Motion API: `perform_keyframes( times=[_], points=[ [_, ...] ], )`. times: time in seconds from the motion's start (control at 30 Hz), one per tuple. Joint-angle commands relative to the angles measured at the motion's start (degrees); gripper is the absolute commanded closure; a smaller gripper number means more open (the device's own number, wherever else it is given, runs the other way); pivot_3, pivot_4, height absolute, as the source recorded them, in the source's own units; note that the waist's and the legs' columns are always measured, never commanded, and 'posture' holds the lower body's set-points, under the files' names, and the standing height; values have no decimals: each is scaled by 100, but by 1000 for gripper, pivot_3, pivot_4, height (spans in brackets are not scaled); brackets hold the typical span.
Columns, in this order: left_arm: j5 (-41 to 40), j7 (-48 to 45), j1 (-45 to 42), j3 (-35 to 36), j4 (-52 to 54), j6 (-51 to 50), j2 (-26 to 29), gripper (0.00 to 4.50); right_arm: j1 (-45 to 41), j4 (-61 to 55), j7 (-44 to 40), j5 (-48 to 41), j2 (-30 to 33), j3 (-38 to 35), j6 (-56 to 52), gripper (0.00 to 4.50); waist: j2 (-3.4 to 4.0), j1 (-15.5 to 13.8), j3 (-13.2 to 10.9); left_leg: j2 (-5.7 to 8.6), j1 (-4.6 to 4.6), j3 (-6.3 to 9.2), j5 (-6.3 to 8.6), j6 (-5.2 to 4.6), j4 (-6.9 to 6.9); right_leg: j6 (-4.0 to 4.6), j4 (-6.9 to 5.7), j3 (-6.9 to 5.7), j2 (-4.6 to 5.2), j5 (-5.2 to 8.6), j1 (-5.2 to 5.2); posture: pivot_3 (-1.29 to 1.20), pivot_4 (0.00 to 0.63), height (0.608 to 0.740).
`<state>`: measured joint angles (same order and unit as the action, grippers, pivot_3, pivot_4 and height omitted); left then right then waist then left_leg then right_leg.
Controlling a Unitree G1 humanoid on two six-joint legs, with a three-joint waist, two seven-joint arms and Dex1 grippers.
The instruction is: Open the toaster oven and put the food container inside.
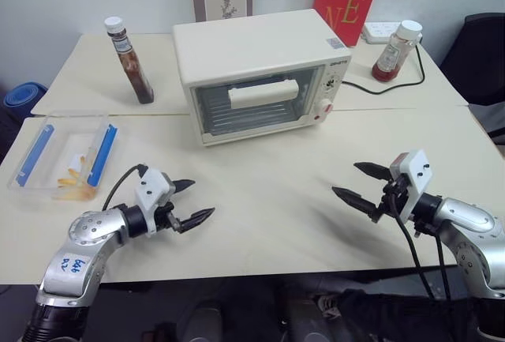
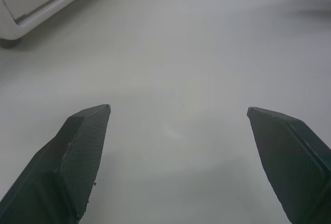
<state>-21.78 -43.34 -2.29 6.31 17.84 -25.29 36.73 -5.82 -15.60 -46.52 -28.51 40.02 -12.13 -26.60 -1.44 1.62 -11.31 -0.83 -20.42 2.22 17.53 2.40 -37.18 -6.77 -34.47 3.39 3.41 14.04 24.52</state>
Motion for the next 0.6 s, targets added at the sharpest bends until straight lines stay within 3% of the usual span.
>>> perform_keyframes(
  times=[0.03,0.33,0.5,0.6],
  points=[
    [-28,10,54,134,254,58,77,0,-154,-56,-60,-64,115,-138,41,23,0,0,0,0,0,0,0,0,0,0,1,0,0,0,0,0,150,740],
    [-220,247,105,266,414,-351,32,0,-587,314,-196,52,90,85,40,23,0,4,0,1,0,-1,0,0,0,0,2,1,1,0,0,0,150,740],
    [-684,93,-90,481,683,-686,168,0,-1157,547,-353,-200,17,143,-234,23,0,3,0,-3,0,-1,0,0,0,1,-1,-1,-2,1,1,0,150,740],
    [-1525,-112,-577,757,947,-1312,383,0,-1786,807,-474,-382,-50,248,-463,23,-2,2,-1,-2,0,1,0,0,-3,1,-3,-1,-2,0,1,0,150,740]
  ],
)
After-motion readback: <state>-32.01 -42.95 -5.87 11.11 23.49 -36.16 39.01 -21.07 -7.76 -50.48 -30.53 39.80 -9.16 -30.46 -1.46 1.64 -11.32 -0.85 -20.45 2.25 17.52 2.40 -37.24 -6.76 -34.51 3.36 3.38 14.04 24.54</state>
